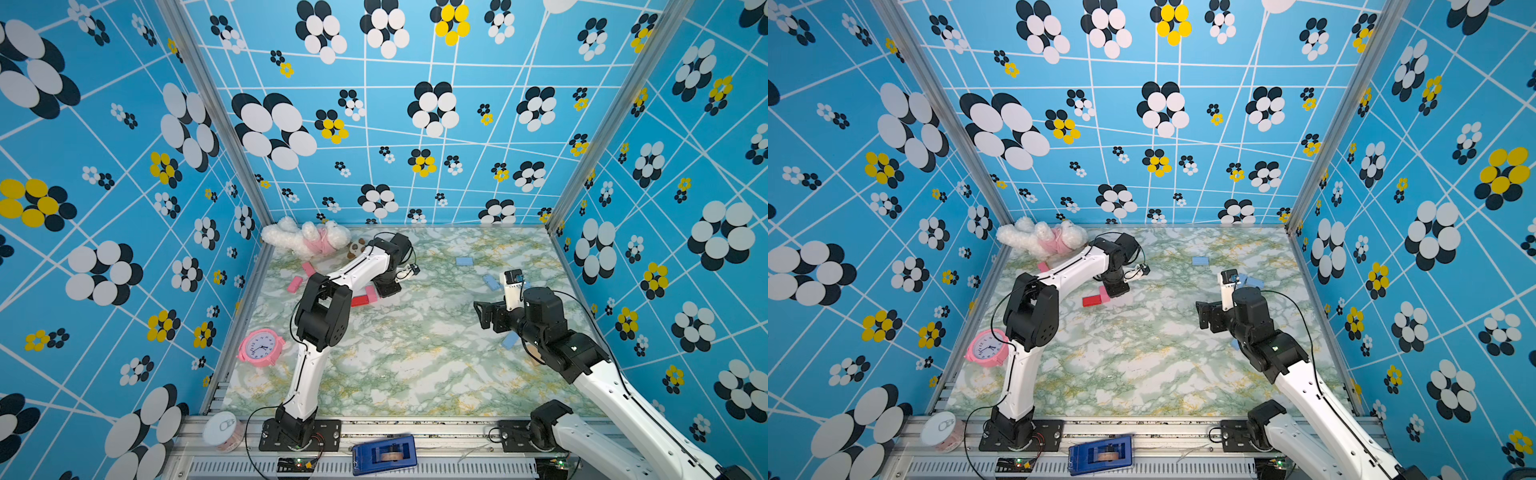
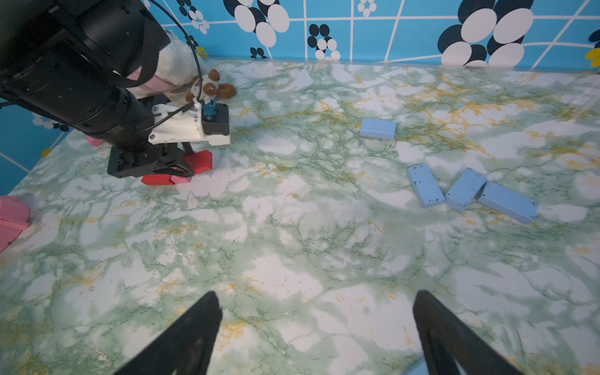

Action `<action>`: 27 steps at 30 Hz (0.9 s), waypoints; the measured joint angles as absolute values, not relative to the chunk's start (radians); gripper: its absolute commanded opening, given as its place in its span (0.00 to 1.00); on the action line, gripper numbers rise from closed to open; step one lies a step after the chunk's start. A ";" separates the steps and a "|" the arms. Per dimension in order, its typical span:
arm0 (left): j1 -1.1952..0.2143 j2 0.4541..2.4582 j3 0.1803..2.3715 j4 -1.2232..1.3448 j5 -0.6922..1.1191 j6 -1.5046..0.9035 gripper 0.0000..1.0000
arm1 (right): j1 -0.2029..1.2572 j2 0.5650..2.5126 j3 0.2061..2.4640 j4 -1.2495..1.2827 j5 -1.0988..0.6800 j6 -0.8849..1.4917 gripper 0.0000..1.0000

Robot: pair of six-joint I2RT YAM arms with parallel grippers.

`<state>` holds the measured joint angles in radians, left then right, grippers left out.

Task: Assemble the letter t with building blocks
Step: Assemble the building block at the center of the board.

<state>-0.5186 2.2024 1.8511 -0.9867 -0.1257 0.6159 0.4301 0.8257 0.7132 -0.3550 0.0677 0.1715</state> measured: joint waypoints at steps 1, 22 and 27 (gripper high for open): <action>-0.516 2.202 1.851 -0.987 -0.127 0.617 0.20 | 0.430 0.826 0.713 -0.355 0.068 0.171 0.96; -0.510 2.203 1.800 -0.938 -0.128 0.623 0.27 | 0.430 0.827 0.713 -0.355 0.065 0.172 0.96; -0.510 2.205 1.796 -0.933 -0.129 0.627 0.29 | 0.430 0.828 0.713 -0.355 0.064 0.172 0.96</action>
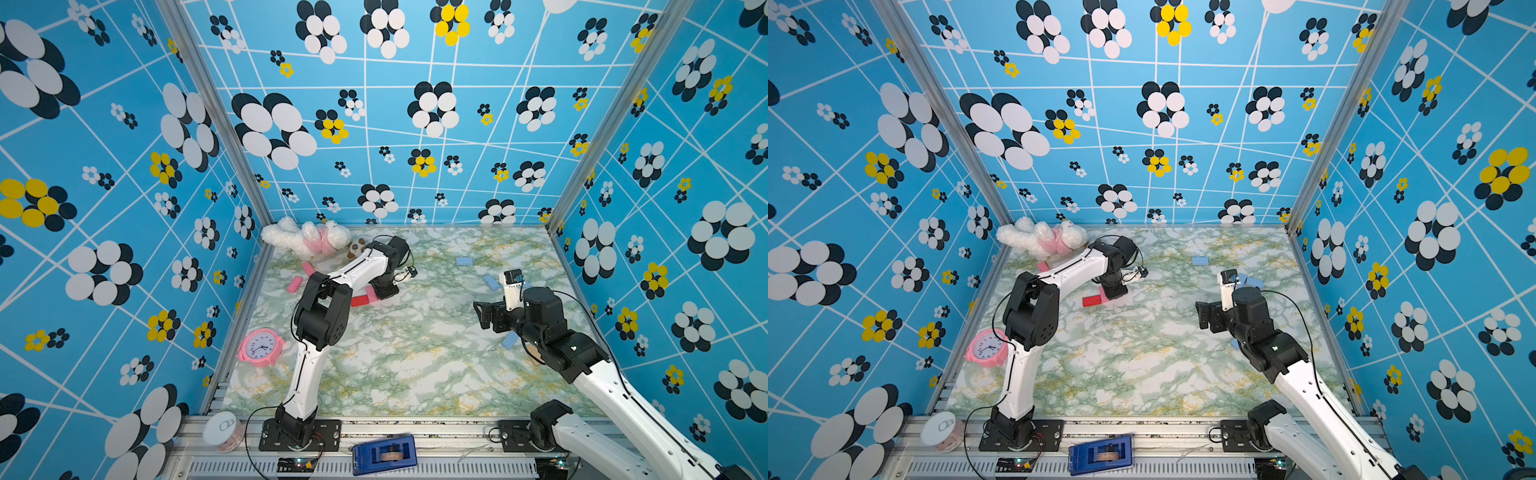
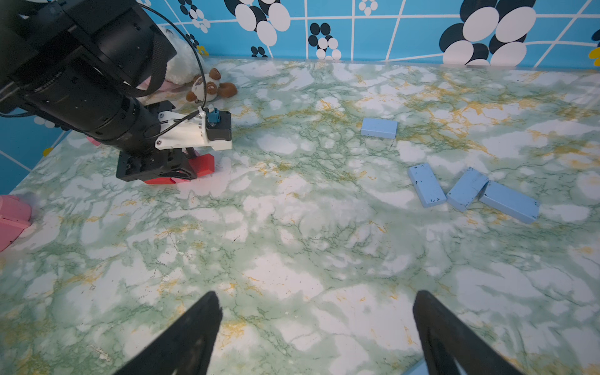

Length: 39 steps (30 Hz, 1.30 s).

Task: Assemble the letter t with building blocks
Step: Assemble the building block at the center of the board.

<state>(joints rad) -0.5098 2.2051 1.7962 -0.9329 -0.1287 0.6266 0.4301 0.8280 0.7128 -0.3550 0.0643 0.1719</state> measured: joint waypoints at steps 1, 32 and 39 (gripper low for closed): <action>-0.510 2.205 1.794 -0.931 -0.129 0.628 0.29 | 0.430 0.828 0.713 -0.355 0.064 0.172 0.96; -0.514 2.213 1.723 -0.834 -0.220 0.656 0.49 | 0.430 0.838 0.711 -0.354 0.050 0.172 0.96; -0.515 2.202 1.703 -0.824 -0.242 0.656 0.49 | 0.430 0.838 0.711 -0.354 0.049 0.172 0.96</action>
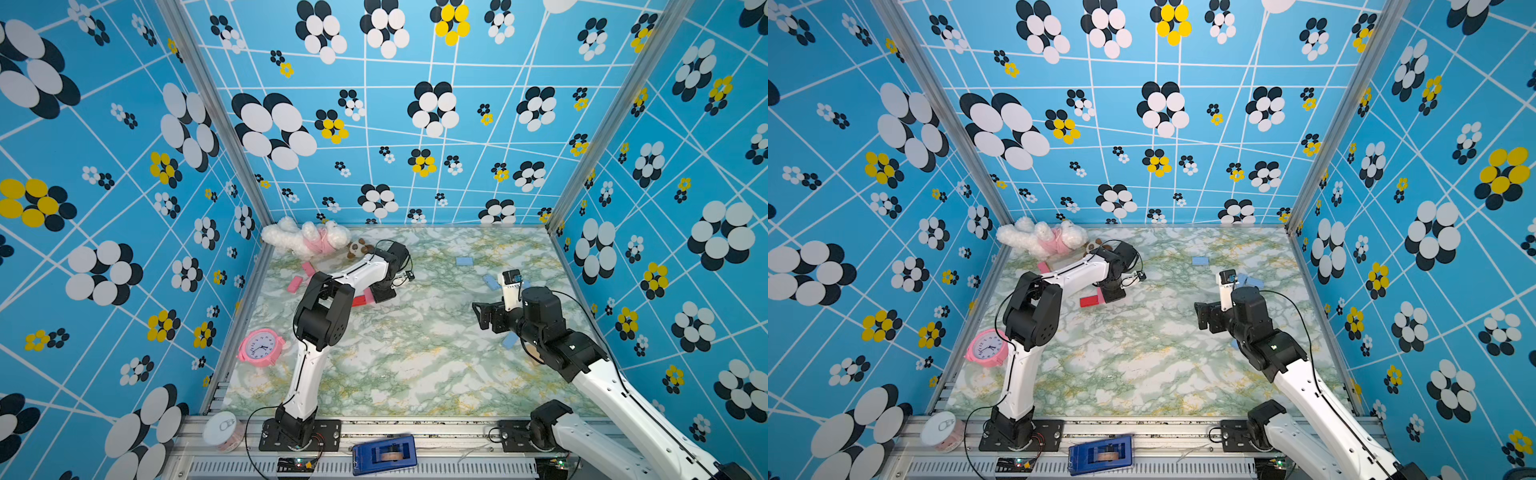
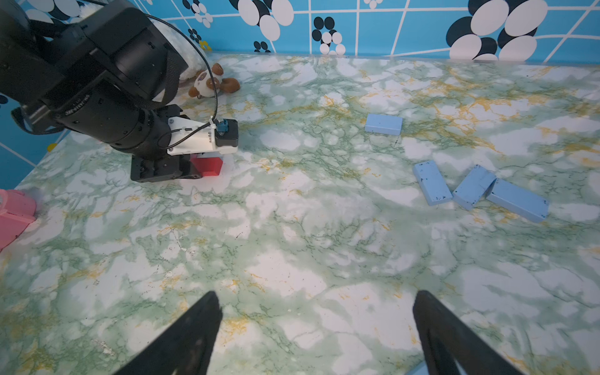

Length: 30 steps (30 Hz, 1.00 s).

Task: Assemble the letter t with building blocks
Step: Assemble the building block at the center of the board.

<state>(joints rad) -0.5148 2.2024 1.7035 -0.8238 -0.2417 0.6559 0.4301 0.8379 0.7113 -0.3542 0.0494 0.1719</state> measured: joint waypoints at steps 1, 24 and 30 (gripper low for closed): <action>-0.515 2.200 1.701 -0.822 -0.242 0.656 0.49 | 0.430 0.838 0.711 -0.354 0.049 0.172 0.96; -0.524 2.165 1.671 -0.819 -0.233 0.605 0.49 | 0.430 0.838 0.711 -0.348 0.049 0.172 0.96; -0.524 2.149 1.704 -0.830 -0.232 0.583 0.49 | 0.430 0.838 0.711 -0.348 0.049 0.172 0.98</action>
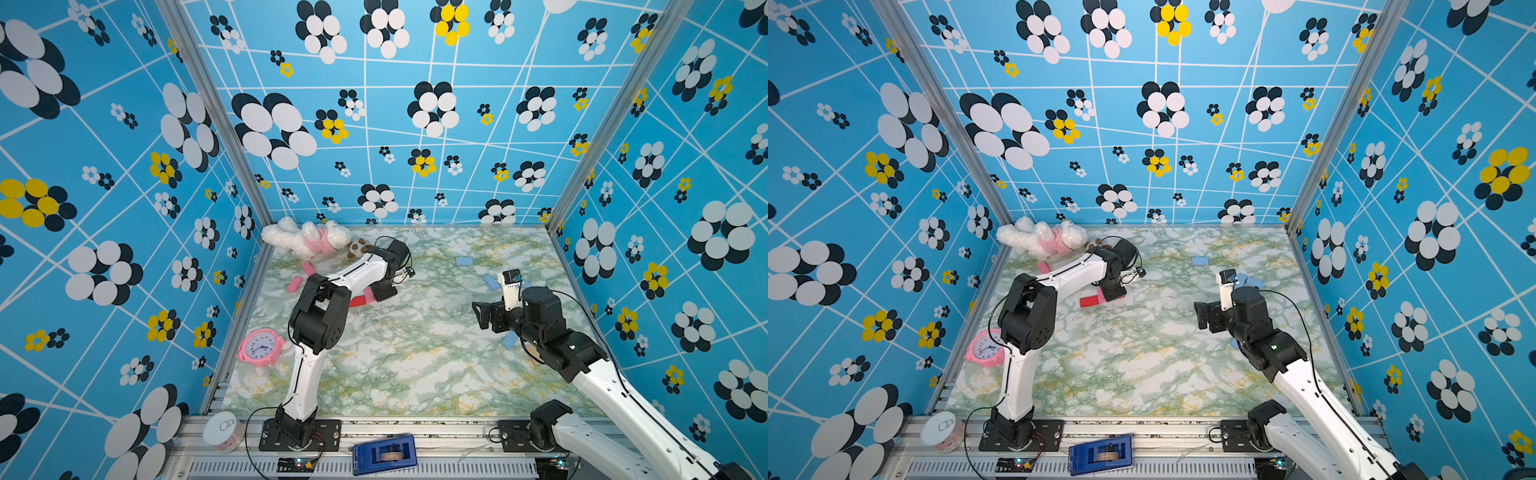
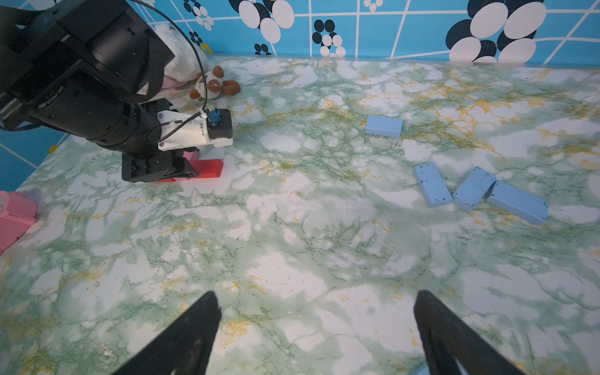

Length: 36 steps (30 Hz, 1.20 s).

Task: Assemble the letter t with building blocks
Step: Assemble the building block at the center of the board, then pick up the building block from the center of the board.

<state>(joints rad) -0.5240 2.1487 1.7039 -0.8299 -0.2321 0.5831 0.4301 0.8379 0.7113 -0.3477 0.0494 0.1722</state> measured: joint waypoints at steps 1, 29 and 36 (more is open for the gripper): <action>-0.523 2.139 1.706 -0.829 -0.228 0.572 0.49 | 0.430 0.838 0.711 -0.348 0.050 0.172 0.98; -0.087 1.504 1.658 -0.601 -0.007 -0.039 0.85 | 0.430 0.748 0.766 -0.508 0.099 0.202 0.99; 0.014 1.378 1.589 -0.633 0.030 -0.083 0.89 | 0.430 0.751 0.773 -0.522 0.099 0.202 0.99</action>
